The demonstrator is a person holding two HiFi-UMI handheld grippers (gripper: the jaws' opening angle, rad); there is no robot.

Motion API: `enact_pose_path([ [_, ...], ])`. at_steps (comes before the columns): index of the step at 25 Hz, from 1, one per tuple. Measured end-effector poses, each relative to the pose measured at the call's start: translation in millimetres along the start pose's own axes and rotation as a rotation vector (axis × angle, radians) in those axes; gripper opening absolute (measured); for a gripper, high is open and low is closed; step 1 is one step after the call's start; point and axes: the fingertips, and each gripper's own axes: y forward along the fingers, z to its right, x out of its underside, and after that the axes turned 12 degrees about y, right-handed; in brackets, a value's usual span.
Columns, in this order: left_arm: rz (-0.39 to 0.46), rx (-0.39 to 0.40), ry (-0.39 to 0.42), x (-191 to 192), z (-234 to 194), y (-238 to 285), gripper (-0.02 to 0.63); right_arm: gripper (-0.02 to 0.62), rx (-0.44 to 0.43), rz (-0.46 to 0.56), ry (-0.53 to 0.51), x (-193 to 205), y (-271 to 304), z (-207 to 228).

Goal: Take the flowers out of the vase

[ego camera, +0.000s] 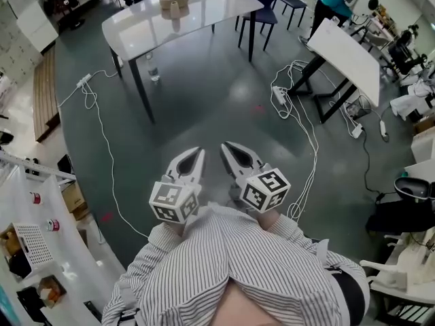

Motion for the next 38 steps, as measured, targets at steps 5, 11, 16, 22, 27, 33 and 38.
enact_pose_path([
  [5, 0.005, -0.023, -0.014, -1.4, 4.4, 10.4, 0.012, 0.015, -0.019, -0.025, -0.005, -1.7, -4.5, 8.3],
  [11, -0.018, -0.034, -0.029, 12.3, 18.4, 17.5, 0.012, 0.015, -0.045, -0.03, 0.003, -3.1, -9.8, 21.9],
  [16, -0.039, -0.031, -0.033, 19.8, 21.8, 26.3, 0.012, 0.015, -0.035, -0.039, 0.033, -1.5, -9.6, 36.4],
  [22, -0.058, -0.017, -0.028, 20.6, 1.7, 52.8, 0.012, 0.015, -0.044, -0.053, 0.046, -5.6, 15.8, 49.1],
  [27, -0.059, -0.023, 0.02, 9.8, -40.4, 85.4, 0.012, 0.015, -0.044, -0.046, 0.031, -19.4, 58.9, 62.5],
  [33, -0.038, -0.008, 0.047, -22.1, -114.0, 131.9, 0.012, 0.015, -0.032, -0.006, 0.027, -59.4, 137.3, 86.0],
  [38, -0.012, 0.014, 0.081, -54.5, -174.1, 171.1, 0.012, 0.015, 0.002, 0.038, 0.017, -98.1, 196.9, 103.6],
])
